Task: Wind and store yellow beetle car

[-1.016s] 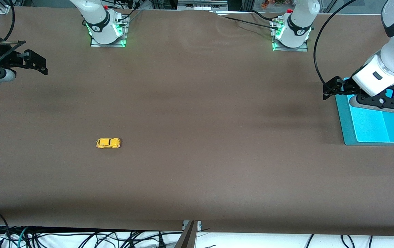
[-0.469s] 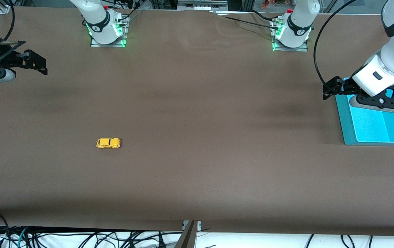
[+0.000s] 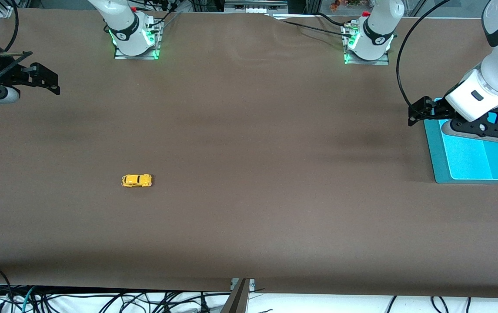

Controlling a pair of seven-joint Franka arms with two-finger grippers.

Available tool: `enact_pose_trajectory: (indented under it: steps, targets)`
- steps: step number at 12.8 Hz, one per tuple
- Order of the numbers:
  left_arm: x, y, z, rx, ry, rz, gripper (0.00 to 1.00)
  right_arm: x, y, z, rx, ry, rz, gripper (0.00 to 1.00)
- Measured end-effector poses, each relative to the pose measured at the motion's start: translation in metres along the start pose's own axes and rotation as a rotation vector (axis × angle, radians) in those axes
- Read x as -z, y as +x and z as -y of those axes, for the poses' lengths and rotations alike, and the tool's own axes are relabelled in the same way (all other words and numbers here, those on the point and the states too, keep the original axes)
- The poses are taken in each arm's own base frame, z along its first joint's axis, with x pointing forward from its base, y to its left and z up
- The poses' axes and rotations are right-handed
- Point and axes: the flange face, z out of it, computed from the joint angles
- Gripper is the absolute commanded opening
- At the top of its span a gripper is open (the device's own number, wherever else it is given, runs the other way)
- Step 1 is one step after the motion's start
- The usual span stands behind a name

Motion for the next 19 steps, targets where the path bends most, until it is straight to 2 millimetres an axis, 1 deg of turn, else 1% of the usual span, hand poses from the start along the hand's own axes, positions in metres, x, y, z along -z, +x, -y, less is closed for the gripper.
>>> enact_pose_trajectory:
  steps: [13, 19]
  targets:
    - [0.0000, 0.0000, 0.0000, 0.000, 0.000, 0.000, 1.00, -0.0003, -0.0001, -0.0035, -0.007, 0.001, 0.001, 1.00]
    - [0.0000, 0.0000, 0.0000, 0.000, 0.000, 0.000, 1.00, -0.0082, 0.0049, -0.0024, 0.032, 0.005, 0.016, 1.00]
